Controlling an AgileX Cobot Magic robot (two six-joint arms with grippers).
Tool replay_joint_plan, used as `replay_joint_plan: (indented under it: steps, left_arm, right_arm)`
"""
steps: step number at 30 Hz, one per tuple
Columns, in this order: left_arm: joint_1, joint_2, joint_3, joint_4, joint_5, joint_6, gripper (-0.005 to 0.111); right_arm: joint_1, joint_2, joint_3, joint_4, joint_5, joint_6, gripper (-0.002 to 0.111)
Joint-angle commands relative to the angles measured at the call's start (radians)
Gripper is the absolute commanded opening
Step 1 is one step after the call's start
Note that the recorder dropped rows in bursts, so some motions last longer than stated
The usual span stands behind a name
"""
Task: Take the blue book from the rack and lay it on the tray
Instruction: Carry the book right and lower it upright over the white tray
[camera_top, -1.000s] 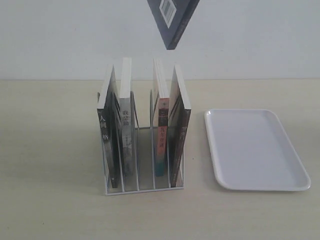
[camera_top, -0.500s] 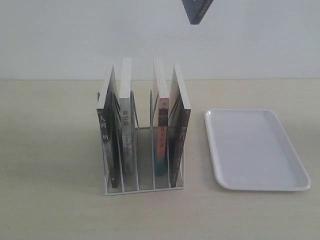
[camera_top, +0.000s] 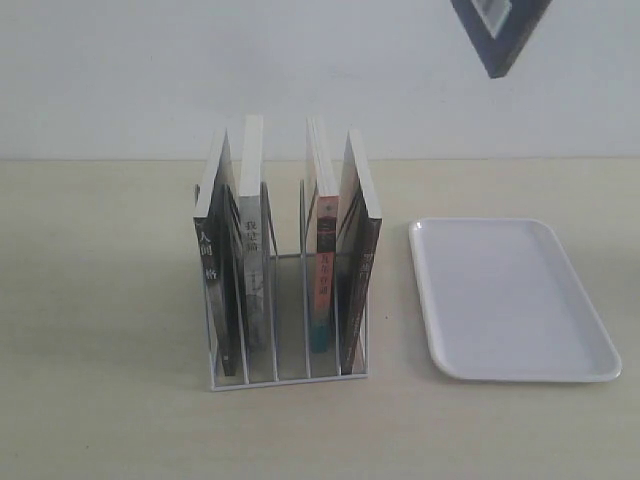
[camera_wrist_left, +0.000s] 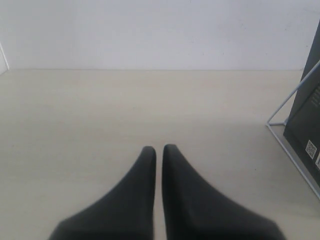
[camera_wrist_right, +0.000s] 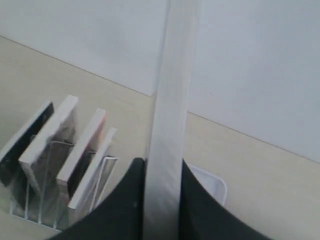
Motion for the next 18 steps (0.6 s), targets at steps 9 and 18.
replay_joint_plan:
  steps: [9, 18]
  left_arm:
    - [0.0, -0.003, 0.003, 0.001, -0.004, -0.002, 0.004]
    - [0.0, -0.003, 0.003, 0.001, -0.004, -0.002, 0.004]
  right_arm:
    - [-0.511, -0.059, 0.098, 0.487, -0.037, -0.475, 0.0]
    - [-0.713, -0.025, 0.237, 0.641, -0.037, -0.736, 0.0]
